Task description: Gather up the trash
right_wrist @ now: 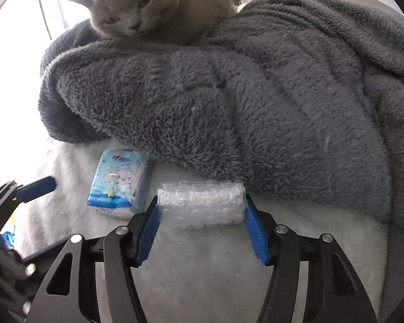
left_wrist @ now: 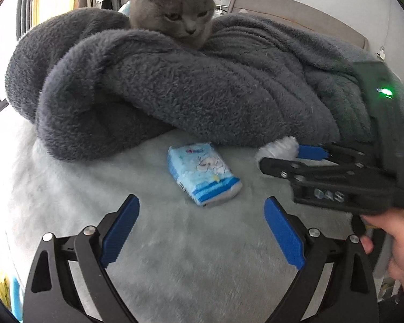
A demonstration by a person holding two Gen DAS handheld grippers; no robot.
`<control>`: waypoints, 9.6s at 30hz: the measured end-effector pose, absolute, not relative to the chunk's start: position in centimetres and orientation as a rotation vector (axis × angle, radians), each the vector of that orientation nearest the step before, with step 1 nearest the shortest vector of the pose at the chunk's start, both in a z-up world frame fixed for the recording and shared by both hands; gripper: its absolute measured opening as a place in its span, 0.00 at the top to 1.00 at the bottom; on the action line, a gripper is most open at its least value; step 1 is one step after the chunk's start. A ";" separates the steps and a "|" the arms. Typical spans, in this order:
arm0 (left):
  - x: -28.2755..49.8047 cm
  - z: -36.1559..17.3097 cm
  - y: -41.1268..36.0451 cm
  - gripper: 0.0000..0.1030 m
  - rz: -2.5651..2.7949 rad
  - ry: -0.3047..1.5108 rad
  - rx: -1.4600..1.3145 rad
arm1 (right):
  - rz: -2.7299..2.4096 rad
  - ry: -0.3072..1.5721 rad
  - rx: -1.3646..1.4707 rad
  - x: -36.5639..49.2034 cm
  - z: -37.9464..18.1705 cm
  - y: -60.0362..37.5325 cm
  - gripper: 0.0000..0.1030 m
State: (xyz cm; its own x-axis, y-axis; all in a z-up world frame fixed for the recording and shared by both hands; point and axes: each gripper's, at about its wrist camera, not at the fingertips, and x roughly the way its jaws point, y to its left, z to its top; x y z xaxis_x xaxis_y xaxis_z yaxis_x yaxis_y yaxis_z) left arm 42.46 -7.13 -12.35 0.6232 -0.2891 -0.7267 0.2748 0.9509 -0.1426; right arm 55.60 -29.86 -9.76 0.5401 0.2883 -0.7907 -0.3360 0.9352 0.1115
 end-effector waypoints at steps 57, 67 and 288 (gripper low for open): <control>44.0 -12.2 -11.4 0.52 -0.374 0.803 -0.023 | 0.453 0.841 0.149 48.5 -4.7 -36.8 0.41; 39.0 -10.7 -10.2 0.52 -0.381 0.797 0.010 | 0.465 0.828 0.153 46.6 -3.7 -34.8 0.41; 0.2 0.0 9.1 0.03 0.162 0.442 -0.073 | 0.505 0.445 0.009 12.4 4.3 -36.3 0.03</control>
State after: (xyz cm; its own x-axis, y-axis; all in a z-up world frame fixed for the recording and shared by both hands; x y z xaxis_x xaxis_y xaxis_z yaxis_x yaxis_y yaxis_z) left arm 0.16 9.10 0.05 0.8913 0.1400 -0.4313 -0.1718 0.9845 -0.0353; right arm 12.36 -36.26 4.28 0.7816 0.4700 -0.4100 -0.4660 0.8770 0.1169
